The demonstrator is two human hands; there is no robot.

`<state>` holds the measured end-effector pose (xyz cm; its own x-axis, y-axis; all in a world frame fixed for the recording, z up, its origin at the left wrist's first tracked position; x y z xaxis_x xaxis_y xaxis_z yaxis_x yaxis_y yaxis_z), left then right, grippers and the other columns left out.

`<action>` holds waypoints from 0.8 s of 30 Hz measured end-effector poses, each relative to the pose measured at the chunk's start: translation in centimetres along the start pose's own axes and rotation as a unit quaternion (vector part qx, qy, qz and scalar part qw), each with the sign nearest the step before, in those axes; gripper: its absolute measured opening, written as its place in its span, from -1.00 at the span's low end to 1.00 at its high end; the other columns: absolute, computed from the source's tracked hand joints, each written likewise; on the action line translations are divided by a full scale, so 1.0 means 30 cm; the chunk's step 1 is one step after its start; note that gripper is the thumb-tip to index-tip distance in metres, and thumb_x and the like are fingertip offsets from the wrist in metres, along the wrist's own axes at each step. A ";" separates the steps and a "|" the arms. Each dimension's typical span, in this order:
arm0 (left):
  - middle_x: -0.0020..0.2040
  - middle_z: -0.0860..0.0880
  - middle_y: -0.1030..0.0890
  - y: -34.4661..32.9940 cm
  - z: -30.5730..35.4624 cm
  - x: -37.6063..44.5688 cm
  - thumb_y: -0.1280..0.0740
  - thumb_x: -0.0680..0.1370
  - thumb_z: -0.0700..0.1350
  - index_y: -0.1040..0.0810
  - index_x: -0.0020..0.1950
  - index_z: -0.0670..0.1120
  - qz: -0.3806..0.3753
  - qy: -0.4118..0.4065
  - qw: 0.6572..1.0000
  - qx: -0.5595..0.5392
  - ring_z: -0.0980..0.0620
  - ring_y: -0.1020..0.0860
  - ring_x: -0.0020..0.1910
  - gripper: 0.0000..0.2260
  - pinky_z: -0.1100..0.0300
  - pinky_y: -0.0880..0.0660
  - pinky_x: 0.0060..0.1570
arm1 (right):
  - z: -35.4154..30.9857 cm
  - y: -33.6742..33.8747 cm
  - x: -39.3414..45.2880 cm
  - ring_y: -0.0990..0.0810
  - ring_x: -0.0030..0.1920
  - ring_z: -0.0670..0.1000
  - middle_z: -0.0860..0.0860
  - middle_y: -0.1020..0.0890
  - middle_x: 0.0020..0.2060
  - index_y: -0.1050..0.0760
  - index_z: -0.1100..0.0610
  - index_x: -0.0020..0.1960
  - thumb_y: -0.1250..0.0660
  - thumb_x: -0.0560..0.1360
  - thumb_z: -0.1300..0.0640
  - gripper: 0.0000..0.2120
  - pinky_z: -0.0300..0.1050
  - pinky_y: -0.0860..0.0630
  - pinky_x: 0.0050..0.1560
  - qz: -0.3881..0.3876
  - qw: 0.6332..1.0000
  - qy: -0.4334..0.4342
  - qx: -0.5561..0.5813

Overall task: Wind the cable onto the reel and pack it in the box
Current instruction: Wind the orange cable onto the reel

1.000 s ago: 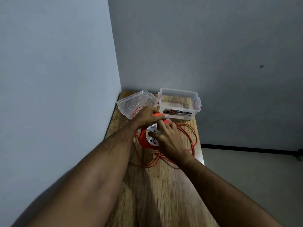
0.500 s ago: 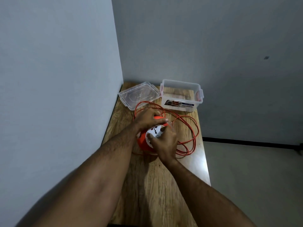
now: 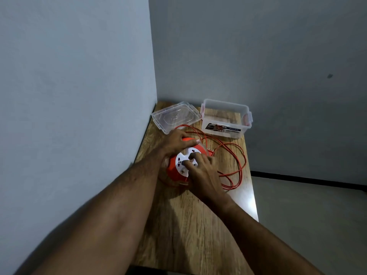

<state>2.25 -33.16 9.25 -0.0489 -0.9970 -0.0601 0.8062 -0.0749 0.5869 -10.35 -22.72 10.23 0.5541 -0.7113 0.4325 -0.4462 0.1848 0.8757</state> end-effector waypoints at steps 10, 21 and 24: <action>-0.12 -0.01 -0.75 0.020 0.037 -0.018 -0.45 0.51 0.23 -0.76 0.03 -0.08 0.019 -0.001 1.000 0.015 0.10 -0.69 -0.20 -0.61 0.17 -0.61 -0.13 | 0.010 -0.027 0.038 -0.49 0.29 0.18 0.18 -0.41 0.38 -0.25 0.13 0.51 -0.42 0.37 -0.27 -0.14 0.21 -0.50 0.22 -0.066 0.992 -0.076 -0.081; -0.18 0.03 -0.75 0.014 0.014 -0.034 -0.43 0.43 0.37 -0.76 -0.07 -0.02 0.016 0.009 0.999 0.029 0.09 -0.70 -0.21 -0.54 0.02 -0.67 -0.06 | 0.068 -0.020 0.054 -0.61 0.06 -0.05 -0.07 -0.65 0.04 -0.44 -0.01 0.19 -0.49 0.40 -0.14 -0.54 -0.07 -0.57 0.06 -0.024 0.962 -0.227 0.152; -0.24 0.03 -0.74 0.018 0.034 -0.042 -0.43 0.48 0.29 -0.76 -0.11 -0.05 0.032 -0.001 0.999 0.029 0.13 -0.69 -0.27 -0.60 0.15 -0.61 -0.20 | 0.127 -0.041 0.017 -0.60 -0.01 -0.05 -0.06 -0.60 -0.04 -0.45 0.04 0.07 -0.53 0.31 -0.24 -0.48 -0.21 -0.51 -0.17 0.045 0.886 -0.392 0.244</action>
<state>2.13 -31.98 10.48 0.0010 -0.9998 -0.0195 0.7716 -0.0116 0.6360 -12.21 -25.89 8.56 -0.0723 -0.9963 0.0463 -0.8207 0.0858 0.5648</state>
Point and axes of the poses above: each hand's wrist, its own x-axis towards the middle knuckle, its own y-axis out of the back of the hand, z = x × y, the point moved 8 cm from there along x, towards the middle knuckle
